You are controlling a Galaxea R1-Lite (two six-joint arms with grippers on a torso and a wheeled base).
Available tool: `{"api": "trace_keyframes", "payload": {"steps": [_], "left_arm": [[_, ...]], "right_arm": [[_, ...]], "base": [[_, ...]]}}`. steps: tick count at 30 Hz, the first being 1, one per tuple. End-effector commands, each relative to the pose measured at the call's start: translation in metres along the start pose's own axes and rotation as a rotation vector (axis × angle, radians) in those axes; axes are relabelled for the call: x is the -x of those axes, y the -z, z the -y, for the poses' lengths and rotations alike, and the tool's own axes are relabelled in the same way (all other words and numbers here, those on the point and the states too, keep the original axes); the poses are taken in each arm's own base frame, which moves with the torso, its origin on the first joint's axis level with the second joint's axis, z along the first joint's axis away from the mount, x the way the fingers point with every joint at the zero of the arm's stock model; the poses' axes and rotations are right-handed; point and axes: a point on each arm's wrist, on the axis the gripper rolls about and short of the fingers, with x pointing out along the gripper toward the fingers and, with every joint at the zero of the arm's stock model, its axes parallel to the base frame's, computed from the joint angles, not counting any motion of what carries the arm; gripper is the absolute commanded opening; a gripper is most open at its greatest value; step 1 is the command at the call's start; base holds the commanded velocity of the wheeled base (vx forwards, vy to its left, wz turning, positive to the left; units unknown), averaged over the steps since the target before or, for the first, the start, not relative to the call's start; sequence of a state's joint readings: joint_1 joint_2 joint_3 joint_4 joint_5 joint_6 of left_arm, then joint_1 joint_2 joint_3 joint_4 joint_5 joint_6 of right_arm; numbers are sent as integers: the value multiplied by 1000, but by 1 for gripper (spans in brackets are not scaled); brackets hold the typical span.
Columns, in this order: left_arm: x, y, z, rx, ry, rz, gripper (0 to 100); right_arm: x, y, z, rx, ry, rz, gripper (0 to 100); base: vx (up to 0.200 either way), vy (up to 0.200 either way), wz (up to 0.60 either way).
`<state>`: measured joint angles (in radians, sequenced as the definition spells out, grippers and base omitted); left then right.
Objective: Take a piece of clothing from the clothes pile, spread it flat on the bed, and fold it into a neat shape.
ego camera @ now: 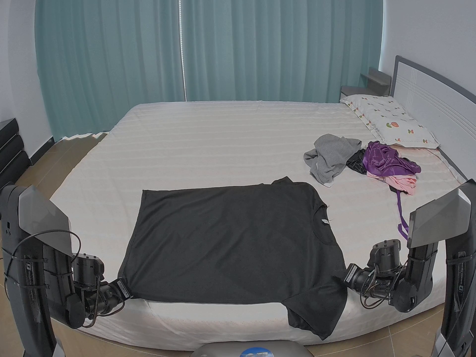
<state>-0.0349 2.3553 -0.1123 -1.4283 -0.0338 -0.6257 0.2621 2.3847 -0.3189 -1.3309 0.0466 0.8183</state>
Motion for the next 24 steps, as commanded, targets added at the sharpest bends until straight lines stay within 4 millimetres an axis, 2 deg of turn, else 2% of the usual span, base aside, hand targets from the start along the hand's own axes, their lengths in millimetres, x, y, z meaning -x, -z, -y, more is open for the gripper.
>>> {"api": "trace_keyframes", "payload": {"steps": [1, 8, 12, 24], "left_arm": [[-1, 1, -1, 0, -2, -6, 0], [-1, 1, -1, 0, -2, -6, 0], [-1, 1, -1, 0, -2, -6, 0], [-1, 1, 0, -1, -1, -7, 0]], "right_arm": [[-6, -5, 1, -10, 6, 16, 0], [-10, -23, -3, -28, -25, 78, 0], [-20, -25, -4, -29, -34, 89, 0], [-28, -36, -12, -20, -62, 120, 0]], "base": [[0, 0, 0], [0, 0, 0], [0, 0, 0], [0, 0, 0]]}}
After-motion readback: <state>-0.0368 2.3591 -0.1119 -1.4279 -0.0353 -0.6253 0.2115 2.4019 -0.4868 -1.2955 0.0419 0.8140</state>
